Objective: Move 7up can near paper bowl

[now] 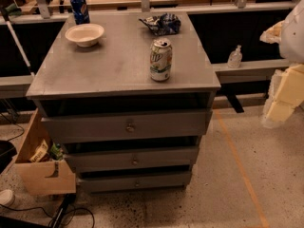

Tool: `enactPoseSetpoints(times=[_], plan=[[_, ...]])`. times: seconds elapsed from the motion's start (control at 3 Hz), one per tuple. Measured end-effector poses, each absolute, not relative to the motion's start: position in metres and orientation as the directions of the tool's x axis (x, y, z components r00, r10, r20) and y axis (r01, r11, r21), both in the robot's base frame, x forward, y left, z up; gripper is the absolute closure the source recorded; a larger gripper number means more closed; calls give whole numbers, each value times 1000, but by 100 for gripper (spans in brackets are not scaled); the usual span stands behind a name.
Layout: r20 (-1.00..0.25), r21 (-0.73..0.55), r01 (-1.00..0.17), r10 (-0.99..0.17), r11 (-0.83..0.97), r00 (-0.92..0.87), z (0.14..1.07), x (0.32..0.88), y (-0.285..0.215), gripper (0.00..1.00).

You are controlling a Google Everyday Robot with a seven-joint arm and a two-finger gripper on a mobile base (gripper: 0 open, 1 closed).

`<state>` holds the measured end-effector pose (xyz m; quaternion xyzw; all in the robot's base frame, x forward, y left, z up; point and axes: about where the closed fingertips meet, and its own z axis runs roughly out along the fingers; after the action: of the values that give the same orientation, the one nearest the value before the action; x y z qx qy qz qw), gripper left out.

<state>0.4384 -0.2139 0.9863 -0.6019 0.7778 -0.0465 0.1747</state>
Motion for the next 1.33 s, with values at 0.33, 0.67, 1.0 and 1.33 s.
enactPoseSetpoints(times=[0.33, 0.67, 1.0, 1.33], plan=[[-216, -283, -920, -953, 271, -214, 986, 438, -214, 0], [-306, -286, -915, -932, 285, -195, 993, 453, -209, 0], [-478, -289, -910, -868, 298, -132, 998, 490, -197, 0], [-633, -266, -906, -768, 330, -94, 1000, 519, -176, 0]])
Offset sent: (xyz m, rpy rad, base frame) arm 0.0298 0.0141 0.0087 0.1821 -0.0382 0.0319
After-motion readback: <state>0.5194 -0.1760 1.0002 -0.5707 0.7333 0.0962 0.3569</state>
